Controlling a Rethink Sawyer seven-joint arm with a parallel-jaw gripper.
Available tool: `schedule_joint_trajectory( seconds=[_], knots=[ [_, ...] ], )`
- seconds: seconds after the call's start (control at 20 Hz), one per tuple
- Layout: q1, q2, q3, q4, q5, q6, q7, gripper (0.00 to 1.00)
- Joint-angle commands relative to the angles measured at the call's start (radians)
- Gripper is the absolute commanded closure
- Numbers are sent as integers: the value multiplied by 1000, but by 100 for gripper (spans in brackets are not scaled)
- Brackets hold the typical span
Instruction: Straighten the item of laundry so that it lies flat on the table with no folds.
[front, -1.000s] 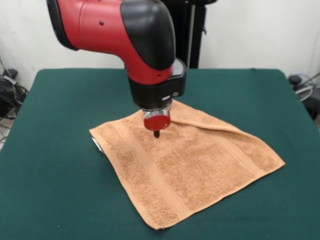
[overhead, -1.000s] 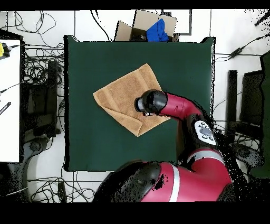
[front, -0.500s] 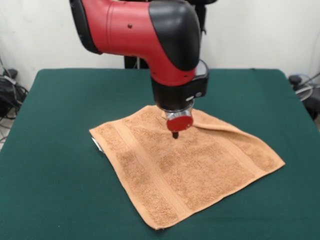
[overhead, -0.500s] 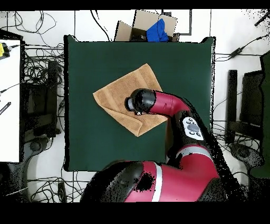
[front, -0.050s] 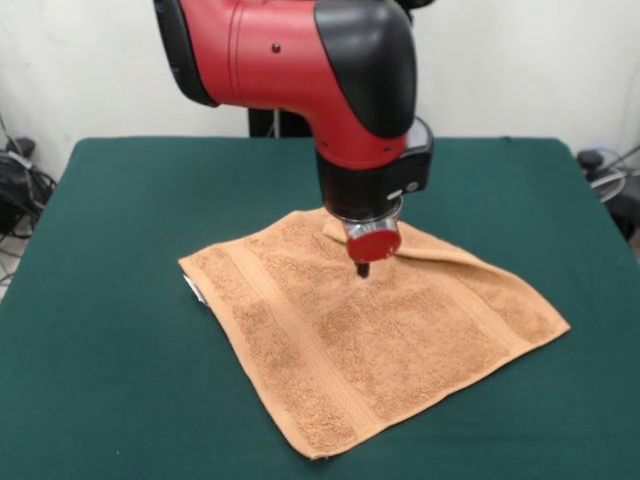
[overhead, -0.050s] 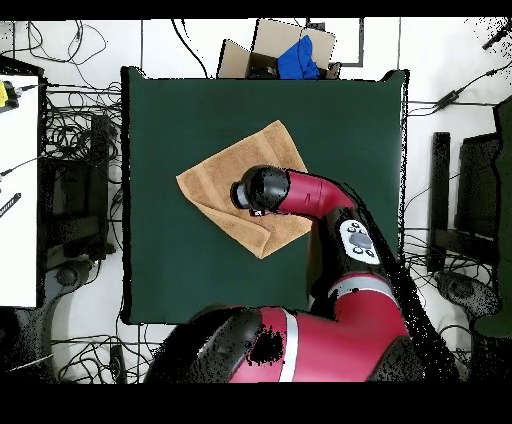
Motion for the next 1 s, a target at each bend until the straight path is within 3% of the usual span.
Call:
schedule_joint_trajectory(
  seconds=[0.05, 0.5, 1.0],
  knots=[
    [12, -12, 89, 40, 54, -22, 18, 100],
    [33, -33, 85, 40, 83, 9, 34, 100],
    [65, 24, 83, -1, 117, -24, 53, 100]
  ],
)
